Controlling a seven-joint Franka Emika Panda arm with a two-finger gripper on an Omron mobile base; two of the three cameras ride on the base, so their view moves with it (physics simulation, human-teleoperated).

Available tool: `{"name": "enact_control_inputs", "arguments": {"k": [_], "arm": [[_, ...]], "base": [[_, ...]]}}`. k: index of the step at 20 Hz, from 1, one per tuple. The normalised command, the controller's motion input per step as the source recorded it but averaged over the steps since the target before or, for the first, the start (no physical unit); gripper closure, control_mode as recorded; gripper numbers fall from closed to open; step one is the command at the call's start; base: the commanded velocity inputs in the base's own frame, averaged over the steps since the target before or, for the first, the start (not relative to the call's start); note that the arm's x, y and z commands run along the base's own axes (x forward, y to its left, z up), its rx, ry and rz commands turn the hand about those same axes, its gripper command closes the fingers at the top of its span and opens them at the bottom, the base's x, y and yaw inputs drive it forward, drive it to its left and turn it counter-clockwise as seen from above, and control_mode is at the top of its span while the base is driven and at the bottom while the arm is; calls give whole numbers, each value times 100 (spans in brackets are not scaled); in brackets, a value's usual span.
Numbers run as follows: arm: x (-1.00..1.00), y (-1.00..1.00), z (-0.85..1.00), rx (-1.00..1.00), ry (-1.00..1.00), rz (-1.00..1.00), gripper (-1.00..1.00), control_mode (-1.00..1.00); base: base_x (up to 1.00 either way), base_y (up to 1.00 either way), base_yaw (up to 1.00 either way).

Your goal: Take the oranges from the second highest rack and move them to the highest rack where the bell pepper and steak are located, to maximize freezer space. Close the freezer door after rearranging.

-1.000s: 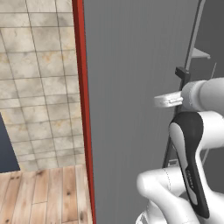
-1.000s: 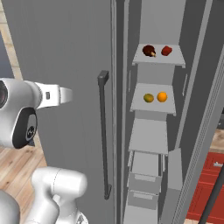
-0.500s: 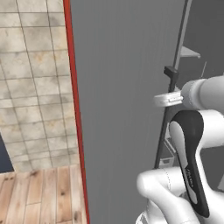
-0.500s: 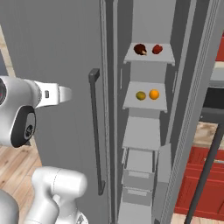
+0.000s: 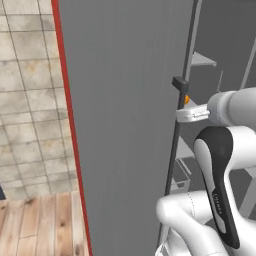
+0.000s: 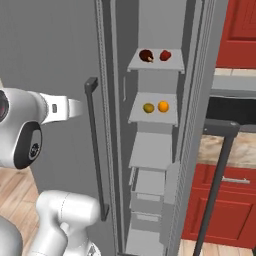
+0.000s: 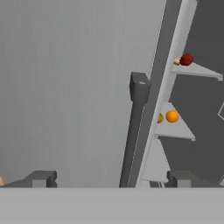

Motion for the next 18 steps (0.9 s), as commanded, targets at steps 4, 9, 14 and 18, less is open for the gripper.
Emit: {"name": "enact_control_inputs", "arguments": {"k": [4,9,14,18], "arm": [[0,0,0,0,0,0,-100,100],[0,0,0,0,0,0,-100,100],[0,0,0,0,0,0,-100,100],[0,0,0,0,0,0,-100,100]], "base": [[12,-24,-1],[22,-30,0],[29,-44,0],[32,-41,0]]}}
